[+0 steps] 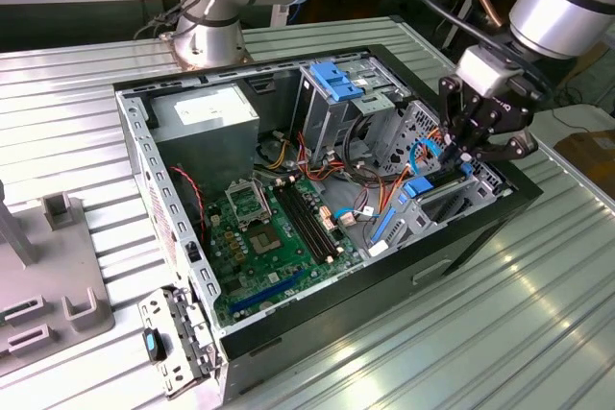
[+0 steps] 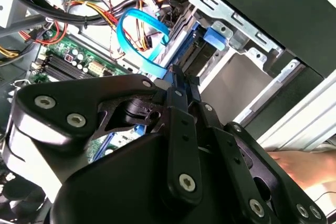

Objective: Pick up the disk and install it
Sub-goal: 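Insert the first disk wire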

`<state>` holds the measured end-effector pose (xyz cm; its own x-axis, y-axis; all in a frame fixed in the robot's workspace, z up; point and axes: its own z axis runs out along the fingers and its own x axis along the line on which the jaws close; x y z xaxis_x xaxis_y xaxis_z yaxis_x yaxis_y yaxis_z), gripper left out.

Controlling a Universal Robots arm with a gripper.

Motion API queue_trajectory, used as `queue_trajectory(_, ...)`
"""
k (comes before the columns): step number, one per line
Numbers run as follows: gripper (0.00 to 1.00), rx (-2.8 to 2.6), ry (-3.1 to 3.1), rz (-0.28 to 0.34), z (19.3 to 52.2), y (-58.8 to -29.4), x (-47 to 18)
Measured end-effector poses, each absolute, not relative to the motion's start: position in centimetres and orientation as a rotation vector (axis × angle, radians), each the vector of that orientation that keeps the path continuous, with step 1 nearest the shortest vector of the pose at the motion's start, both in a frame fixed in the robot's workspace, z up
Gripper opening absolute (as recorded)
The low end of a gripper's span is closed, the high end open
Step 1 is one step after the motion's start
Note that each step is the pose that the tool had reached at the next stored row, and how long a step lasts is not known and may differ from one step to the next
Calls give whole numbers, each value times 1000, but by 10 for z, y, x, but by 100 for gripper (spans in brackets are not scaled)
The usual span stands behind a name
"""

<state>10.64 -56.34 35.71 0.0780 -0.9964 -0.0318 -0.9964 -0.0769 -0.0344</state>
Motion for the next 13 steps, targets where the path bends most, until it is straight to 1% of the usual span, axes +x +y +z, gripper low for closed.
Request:
queue_trajectory(9, 16, -2260, 2088, -29, 351, -564, 100)
queue_trajectory(13, 16, -2260, 2088, -30, 350, -564, 99)
